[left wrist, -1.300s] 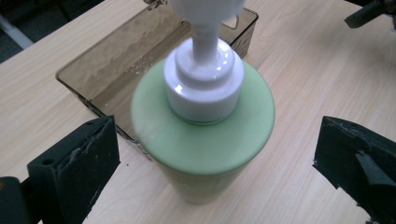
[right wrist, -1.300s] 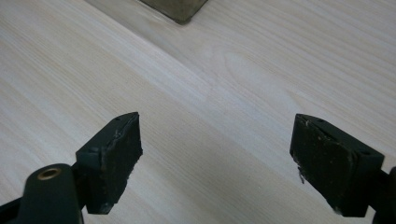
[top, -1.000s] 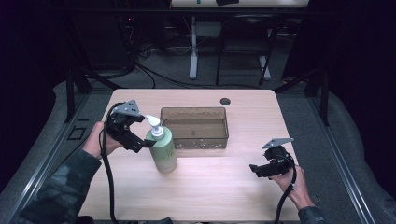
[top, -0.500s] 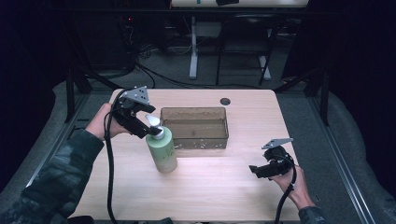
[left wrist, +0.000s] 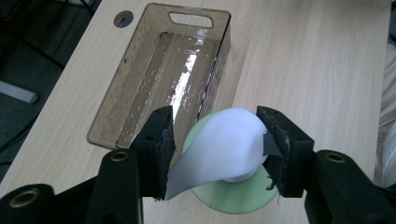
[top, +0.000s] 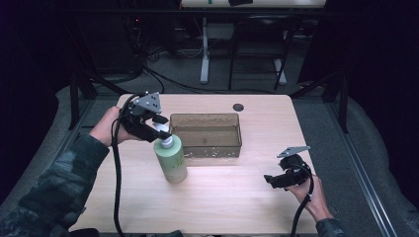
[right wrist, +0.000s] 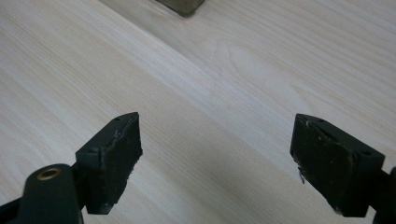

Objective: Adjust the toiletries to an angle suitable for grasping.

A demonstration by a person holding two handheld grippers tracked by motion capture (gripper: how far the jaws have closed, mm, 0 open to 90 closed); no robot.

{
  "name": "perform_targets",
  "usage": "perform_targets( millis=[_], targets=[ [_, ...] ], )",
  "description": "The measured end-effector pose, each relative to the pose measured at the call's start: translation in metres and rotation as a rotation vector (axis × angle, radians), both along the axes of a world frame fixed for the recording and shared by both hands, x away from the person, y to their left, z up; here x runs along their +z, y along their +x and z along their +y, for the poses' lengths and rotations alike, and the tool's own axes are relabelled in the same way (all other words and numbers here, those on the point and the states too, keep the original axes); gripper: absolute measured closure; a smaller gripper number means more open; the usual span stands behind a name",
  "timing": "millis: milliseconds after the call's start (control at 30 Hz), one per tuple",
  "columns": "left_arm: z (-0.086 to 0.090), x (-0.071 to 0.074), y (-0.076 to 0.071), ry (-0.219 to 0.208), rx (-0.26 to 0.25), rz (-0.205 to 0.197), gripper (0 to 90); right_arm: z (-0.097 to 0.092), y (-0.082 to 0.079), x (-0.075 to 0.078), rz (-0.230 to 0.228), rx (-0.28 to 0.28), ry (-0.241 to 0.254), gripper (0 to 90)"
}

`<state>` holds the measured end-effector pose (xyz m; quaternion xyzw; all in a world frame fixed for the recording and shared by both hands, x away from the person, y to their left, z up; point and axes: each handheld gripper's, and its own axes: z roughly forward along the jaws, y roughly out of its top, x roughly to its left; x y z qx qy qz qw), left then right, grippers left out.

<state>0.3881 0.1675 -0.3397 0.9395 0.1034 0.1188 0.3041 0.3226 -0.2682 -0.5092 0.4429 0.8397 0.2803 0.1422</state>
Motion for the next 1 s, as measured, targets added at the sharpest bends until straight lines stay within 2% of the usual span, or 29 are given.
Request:
perform_targets(
  millis=[67, 233, 500, 567, 667, 767, 800, 1000],
  targets=[
    [-0.001, 0.002, 0.000, 0.019, 0.000, 0.009, 53.4, 0.000, 0.000, 0.000, 0.001, -0.001, -0.002, 16.0],
    [-0.006, 0.005, 0.001, 0.060, 0.035, 0.029, 55.5, 0.000, 0.000, 0.000, 0.002, -0.003, -0.003, 16.1],
    [-0.020, 0.009, 0.001, 0.123, 0.123, 0.062, 57.3, 0.000, 0.000, -0.001, 0.004, 0.007, -0.005, 16.1],
    [-0.022, 0.011, 0.001, 0.147, 0.112, 0.059, 57.4, 0.000, 0.001, -0.001, 0.006, 0.007, -0.004, 16.1],
    [-0.021, 0.015, 0.004, 0.138, 0.061, 0.070, 52.9, 0.000, 0.000, -0.001, 0.007, 0.006, -0.008, 16.1],
    [-0.020, 0.018, 0.006, 0.135, 0.051, 0.083, 47.2, 0.000, 0.000, -0.001, 0.007, 0.007, -0.008, 16.1],
    [-0.018, 0.019, 0.007, 0.134, 0.026, 0.085, 47.3, 0.000, 0.000, 0.000, 0.004, 0.008, -0.011, 16.1],
    [-0.012, 0.012, 0.007, 0.124, 0.017, 0.102, 47.3, 0.000, 0.000, 0.000, 0.004, 0.009, -0.012, 16.2]
  ],
)
